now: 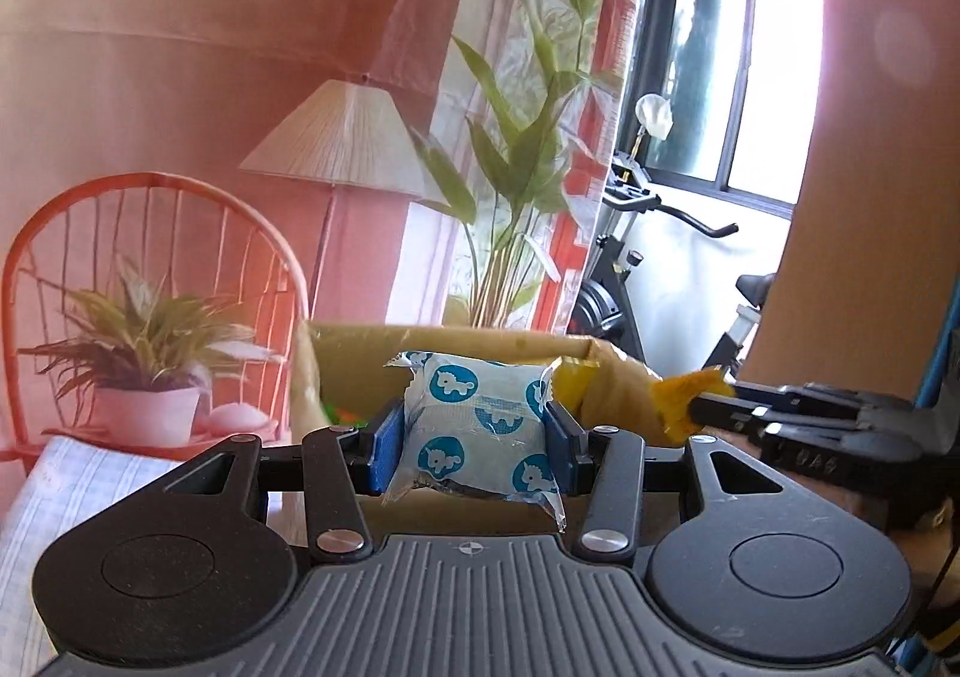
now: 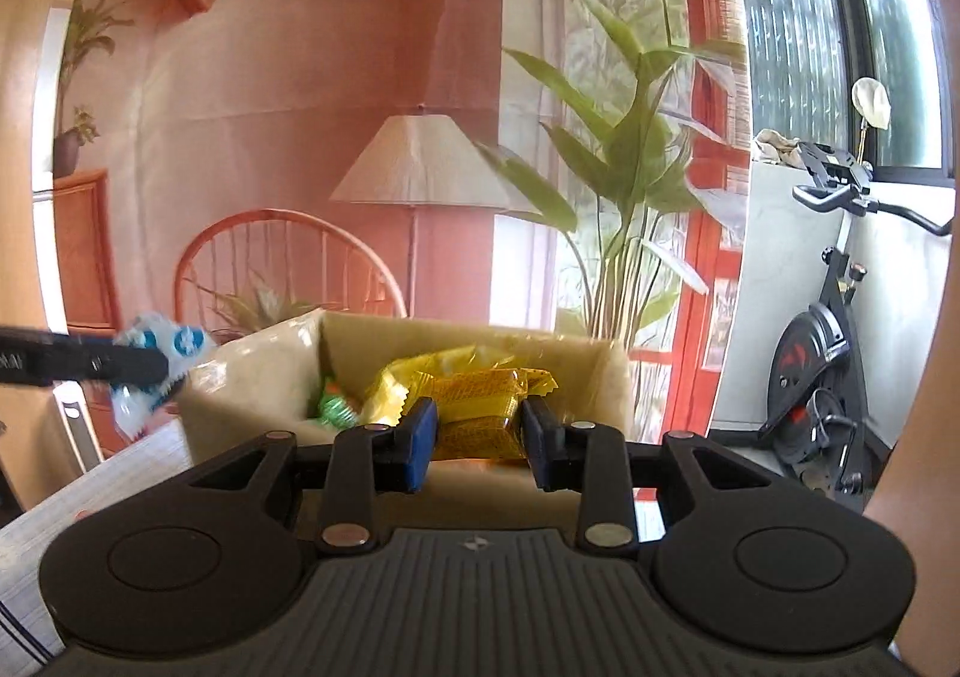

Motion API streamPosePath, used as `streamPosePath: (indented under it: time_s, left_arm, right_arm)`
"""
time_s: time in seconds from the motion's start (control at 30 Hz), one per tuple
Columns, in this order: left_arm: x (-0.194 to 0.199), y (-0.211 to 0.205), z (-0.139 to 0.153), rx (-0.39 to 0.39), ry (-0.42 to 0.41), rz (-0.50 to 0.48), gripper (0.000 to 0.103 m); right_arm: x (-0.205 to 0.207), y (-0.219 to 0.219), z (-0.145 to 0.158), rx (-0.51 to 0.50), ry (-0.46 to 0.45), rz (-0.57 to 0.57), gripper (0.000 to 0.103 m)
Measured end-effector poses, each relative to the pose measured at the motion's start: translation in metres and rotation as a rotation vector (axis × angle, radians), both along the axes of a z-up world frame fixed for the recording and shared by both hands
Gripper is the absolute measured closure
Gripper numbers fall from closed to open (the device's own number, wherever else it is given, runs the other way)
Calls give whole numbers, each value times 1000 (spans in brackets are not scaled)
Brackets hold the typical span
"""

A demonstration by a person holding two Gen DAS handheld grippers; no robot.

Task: Organize snacks
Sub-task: 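Lift the white packet and yellow cake pack and carry them over the box, then drop the white packet and yellow cake pack into the box, opening both grippers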

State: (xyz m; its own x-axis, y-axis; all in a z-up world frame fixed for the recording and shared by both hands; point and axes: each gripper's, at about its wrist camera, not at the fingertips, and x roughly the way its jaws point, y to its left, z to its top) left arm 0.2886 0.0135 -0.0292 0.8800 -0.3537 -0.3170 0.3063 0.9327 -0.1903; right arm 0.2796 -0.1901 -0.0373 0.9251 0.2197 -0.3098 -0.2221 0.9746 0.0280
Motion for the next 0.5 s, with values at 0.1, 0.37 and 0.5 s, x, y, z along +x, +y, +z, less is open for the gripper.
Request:
streamPosePath:
  time_s: [0.1,0.37,0.5]
  left_arm:
    - [26,-9,6,24,19,11,51]
    - [74,-23,-8,112,96,23,49]
    - [83,-29,-13,145,105,-10,41]
  right_arm:
    - [26,0,-2,-18,28,-13,69]
    - [60,0,-16,-49,112,-66,68]
    - [64,-1,-19,-51,132,-73,64]
